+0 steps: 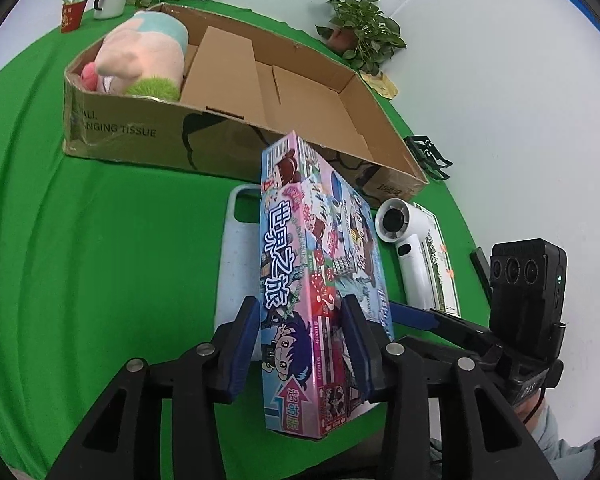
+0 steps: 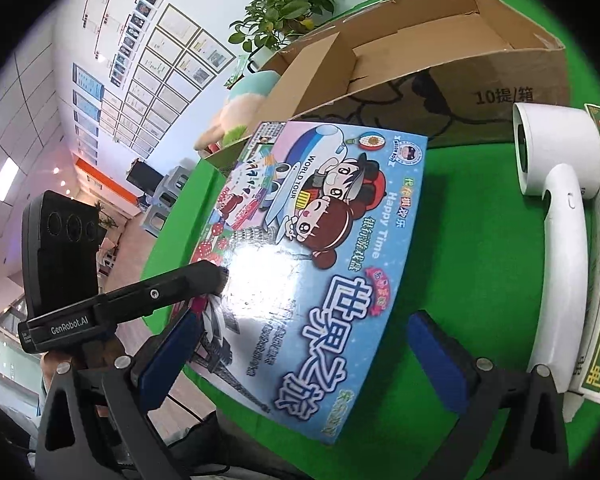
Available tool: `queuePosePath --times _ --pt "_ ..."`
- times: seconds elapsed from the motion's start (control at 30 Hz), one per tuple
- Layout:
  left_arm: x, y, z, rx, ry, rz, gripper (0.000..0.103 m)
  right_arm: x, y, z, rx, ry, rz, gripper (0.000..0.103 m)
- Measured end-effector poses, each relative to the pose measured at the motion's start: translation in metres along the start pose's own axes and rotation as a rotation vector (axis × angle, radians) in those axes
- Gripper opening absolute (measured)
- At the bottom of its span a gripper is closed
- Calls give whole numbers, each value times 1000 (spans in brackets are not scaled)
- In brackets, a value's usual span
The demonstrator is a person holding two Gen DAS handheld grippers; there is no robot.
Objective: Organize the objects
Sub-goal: 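Grasp the boxed board game by its edge with the left gripper, then lift the board game box upright with the left gripper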
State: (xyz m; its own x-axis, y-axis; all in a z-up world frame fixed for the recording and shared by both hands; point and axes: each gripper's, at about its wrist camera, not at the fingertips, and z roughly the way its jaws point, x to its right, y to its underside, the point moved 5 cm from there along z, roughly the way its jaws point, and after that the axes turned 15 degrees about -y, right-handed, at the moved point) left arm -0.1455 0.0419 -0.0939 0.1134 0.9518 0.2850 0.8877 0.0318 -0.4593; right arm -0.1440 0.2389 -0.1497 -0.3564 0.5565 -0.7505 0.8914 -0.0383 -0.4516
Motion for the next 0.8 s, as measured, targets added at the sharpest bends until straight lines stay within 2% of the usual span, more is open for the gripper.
queuePosePath --times 0.03,0.1,0.17,0.3,0.4,0.53,0.6,0.8 --pt "3 -1 -1 8 1 9 45 -1 0 1 -2 0 -4 103" --pt "5 -1 -3 21 15 27 57 -3 0 2 -4 2 -12 103" --pt "7 -2 -1 19 29 36 58 -3 0 5 -11 16 -16 102" --pt "8 2 13 -44 56 18 58 -1 2 8 -21 55 -14 100" --pt "12 5 14 -52 80 33 56 0 3 8 -29 80 -25 97" --pt "12 6 13 -45 56 47 53 0 2 8 -32 91 -32 95" --pt "10 6 13 -42 32 53 44 2 2 9 -28 88 -31 94" --pt "8 9 13 -41 3 72 44 16 -1 5 20 59 37 83"
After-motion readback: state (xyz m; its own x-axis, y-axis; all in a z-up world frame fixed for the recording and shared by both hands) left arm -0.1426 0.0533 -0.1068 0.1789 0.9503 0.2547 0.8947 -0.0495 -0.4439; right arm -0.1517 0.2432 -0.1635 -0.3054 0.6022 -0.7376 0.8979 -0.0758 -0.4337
